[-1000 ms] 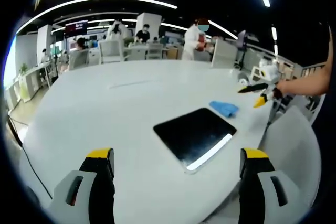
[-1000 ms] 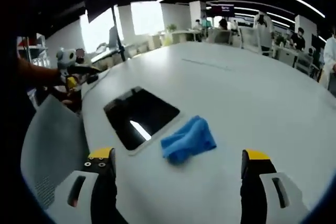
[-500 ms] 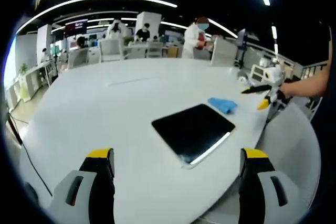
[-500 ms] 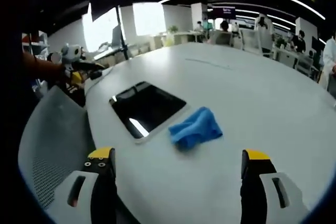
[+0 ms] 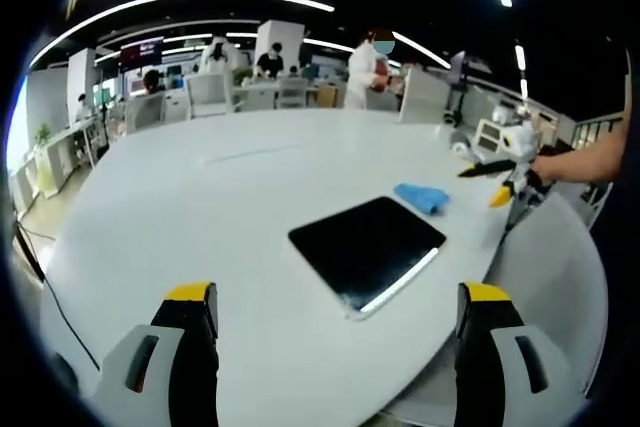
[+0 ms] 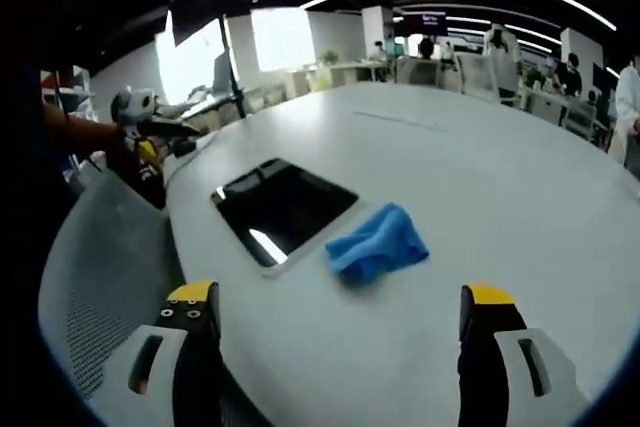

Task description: Wipe the mirror surface with the cleaning cloth until all visible marks leave the cleaned area.

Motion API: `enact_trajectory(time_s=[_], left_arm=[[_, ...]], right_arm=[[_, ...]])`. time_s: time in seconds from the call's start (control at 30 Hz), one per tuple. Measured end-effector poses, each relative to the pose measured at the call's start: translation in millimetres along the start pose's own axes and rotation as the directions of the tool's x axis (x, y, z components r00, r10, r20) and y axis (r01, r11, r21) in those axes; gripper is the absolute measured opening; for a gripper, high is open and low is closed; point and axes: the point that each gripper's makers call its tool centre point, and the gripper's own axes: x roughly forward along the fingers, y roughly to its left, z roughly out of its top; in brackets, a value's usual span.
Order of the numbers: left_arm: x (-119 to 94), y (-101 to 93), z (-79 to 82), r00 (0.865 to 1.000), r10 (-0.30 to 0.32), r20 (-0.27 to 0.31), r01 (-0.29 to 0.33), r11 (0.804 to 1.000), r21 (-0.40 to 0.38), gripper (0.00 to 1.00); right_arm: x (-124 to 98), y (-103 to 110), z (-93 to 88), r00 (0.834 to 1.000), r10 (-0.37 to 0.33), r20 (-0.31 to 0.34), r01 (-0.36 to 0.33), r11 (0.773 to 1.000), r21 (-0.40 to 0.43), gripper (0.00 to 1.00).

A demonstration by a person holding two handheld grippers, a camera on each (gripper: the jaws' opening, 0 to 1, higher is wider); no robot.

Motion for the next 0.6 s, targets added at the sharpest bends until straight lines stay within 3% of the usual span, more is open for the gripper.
enact_trajectory(time_s=[0.6], left_arm=[[-0.3, 2.7, 2.4, 1.000, 0.002, 0.007, -0.002, 1.000, -0.003, 1.00]], right_arm=[[-0.9, -0.1, -6.9, 1.000, -0.003, -0.012, 0.003, 1.000, 0.025, 1.00]])
